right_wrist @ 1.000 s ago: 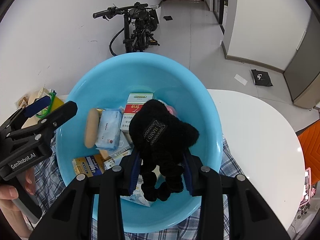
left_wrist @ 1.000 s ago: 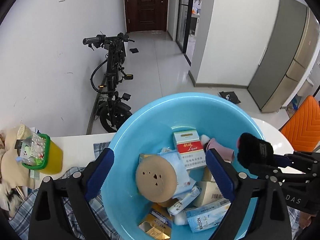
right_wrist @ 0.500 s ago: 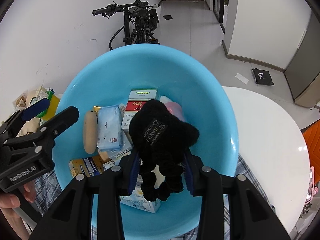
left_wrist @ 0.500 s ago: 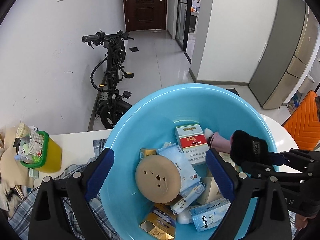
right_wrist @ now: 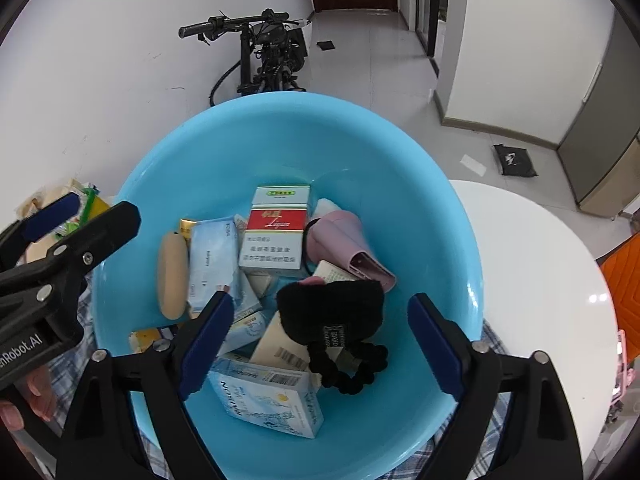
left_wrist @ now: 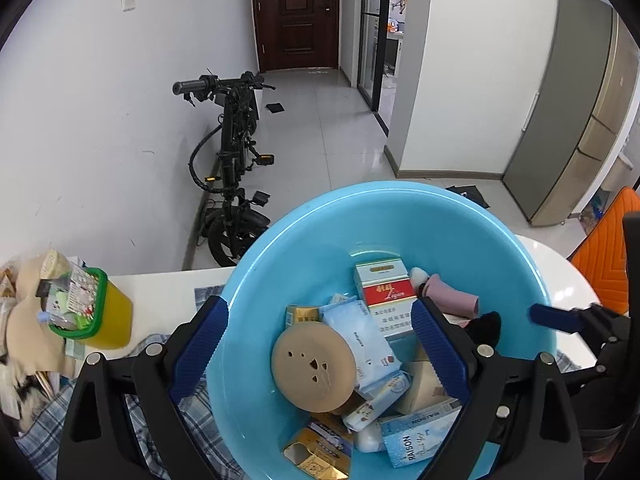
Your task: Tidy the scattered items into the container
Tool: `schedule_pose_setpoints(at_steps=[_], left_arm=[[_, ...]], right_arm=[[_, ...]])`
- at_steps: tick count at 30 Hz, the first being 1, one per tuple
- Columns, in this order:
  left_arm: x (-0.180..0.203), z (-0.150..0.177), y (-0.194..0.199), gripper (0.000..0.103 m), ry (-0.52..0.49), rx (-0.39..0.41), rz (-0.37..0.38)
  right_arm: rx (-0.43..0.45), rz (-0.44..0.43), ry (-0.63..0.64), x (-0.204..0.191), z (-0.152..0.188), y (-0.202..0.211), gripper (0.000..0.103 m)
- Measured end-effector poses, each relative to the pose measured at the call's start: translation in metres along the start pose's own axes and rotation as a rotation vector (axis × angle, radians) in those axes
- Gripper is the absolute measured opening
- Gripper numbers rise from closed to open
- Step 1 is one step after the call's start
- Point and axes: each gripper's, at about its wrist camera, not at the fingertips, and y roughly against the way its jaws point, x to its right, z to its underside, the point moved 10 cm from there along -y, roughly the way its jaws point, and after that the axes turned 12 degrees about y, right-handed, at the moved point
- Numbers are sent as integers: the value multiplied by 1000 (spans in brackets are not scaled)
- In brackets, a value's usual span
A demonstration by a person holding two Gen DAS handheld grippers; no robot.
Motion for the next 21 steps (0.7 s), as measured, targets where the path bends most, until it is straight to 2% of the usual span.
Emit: schedule_pose_setpoints(at_steps=[4,8,11,14,17,18,21], left_arm=[[-5,2,0,95,18,-8,2],[-13,-3,5,95,43,54,-26],[-17,-9,19,95,40,163,-40],[-12,-11,38,95,18,268,29],[-13,-15,64,96,3,411,55],[-14,-17,73,103,1,459,69],[-15,-19,87,103,4,523,96]], right_arm=[[35,7,-9,1,-1,3,96],[94,55,-19,4,-3,11,96],[187,128,34,2,-8,23,96],[296,132,41,1,-10,38,96],[457,197,16,8,-12,64,97],[505,229,13,10,-12,72,102],[636,293,7,17,-11,97,103]])
